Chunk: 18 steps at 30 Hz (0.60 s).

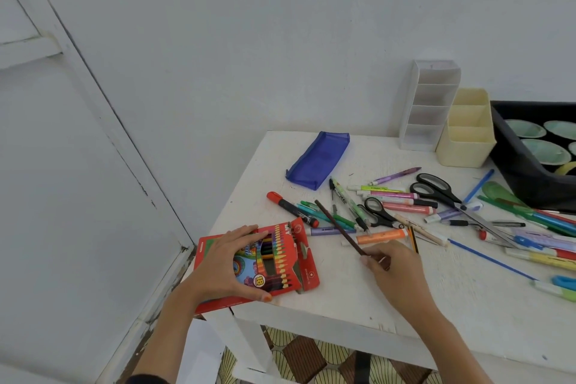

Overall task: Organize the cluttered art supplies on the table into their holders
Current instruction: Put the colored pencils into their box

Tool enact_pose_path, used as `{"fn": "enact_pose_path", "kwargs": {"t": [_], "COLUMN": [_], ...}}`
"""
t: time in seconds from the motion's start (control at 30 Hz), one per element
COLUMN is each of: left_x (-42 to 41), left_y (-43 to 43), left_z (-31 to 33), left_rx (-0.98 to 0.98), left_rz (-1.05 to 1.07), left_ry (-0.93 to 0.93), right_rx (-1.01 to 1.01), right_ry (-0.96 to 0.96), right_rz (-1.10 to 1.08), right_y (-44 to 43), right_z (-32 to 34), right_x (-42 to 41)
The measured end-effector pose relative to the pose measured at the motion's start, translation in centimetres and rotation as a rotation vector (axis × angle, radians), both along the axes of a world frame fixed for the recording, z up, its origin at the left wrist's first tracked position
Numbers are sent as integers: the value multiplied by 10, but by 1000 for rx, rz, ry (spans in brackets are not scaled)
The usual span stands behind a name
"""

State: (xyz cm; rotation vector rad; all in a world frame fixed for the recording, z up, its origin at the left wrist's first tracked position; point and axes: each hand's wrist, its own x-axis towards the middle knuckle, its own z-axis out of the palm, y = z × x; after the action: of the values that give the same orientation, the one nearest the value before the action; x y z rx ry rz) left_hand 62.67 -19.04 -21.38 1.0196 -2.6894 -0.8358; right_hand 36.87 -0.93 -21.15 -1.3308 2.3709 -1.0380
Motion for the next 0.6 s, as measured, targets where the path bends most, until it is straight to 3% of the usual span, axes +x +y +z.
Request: {"fn": "enact_pose_path", "kwargs": {"t": [0.2, 0.4, 0.6], "left_x": [1, 1, -4], "left_y": [3, 9, 22], "left_z": [-1, -1, -1], "left_rx": [24, 18, -1], "left_rz": [30, 7, -52], "left_ry": [10, 5, 9], "right_rx": [119, 136, 93], "right_ry": [201, 267, 119], "right_rz": [130, 238, 392], "right_y": [19, 10, -26], "right_z": [8, 11, 11], "right_x": [-15, -2, 43]}}
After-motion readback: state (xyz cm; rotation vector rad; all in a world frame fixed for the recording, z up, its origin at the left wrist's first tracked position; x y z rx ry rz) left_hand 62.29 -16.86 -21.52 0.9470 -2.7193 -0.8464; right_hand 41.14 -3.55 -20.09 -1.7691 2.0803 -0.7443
